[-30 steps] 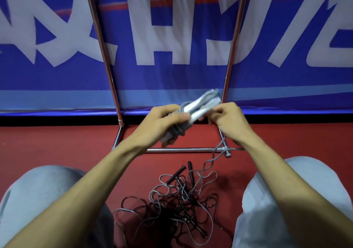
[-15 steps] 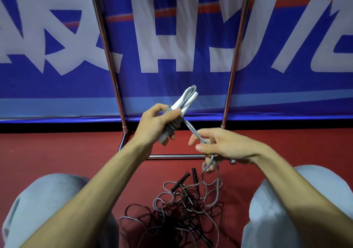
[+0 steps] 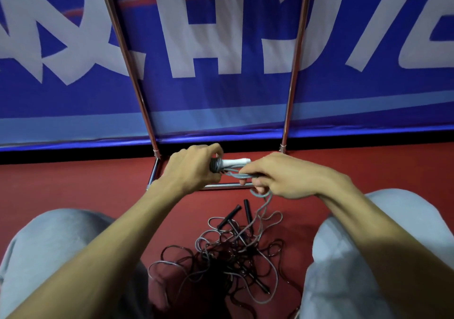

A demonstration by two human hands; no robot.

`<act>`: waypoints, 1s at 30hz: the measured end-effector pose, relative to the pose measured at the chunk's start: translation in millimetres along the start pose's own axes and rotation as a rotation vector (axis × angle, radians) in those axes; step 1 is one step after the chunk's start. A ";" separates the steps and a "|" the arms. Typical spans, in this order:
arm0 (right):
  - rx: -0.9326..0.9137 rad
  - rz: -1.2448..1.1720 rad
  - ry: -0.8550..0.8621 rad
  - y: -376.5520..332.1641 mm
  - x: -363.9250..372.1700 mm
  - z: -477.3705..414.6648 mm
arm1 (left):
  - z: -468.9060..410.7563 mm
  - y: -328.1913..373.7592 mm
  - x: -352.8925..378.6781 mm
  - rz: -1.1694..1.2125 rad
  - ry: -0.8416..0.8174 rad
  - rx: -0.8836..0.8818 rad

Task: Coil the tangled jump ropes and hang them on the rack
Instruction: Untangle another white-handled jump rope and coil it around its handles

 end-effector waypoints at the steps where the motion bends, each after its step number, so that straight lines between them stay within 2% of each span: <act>1: -0.004 -0.001 0.044 0.7 -4.6 0.0 | 1.2 5.3 5.9 -0.041 -0.031 0.037; 6: 0.041 -0.137 0.324 12.2 -33.6 2.0 | 4.5 23.9 11.4 -0.108 -0.077 0.187; 11: 0.123 -0.216 0.568 28.6 -55.8 8.3 | 9.9 34.8 4.4 -0.113 -0.050 0.251; 16: 0.160 -0.193 0.652 37.7 -61.9 11.0 | 15.5 38.2 -11.7 -0.106 0.053 0.338; 19: 0.134 -0.189 0.585 37.7 -59.6 7.9 | 20.2 37.0 -15.3 -0.022 -0.050 0.351; 21: 0.110 -0.194 0.548 35.9 -56.0 4.4 | 23.3 35.7 -16.6 0.157 -0.164 0.315; 24: 0.074 -0.248 0.545 35.3 -54.6 1.2 | 27.3 38.2 -24.2 0.672 -0.300 0.235; 27: 0.069 -0.299 0.520 38.5 -52.9 -1.3 | 24.5 30.7 -38.7 1.018 -0.234 0.109; 30: 0.013 -0.458 0.399 31.9 -39.4 -7.3 | 16.3 19.5 -45.5 1.213 -0.110 0.000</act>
Point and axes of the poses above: each hand's wrist, its own z-axis away from the middle knuckle, its own x-axis out of the palm, y = z × x, the point moved 9 cm from there along -z, towards the middle knuckle, and after that the axes turned 1 degree about -x, right-handed, at the moved point
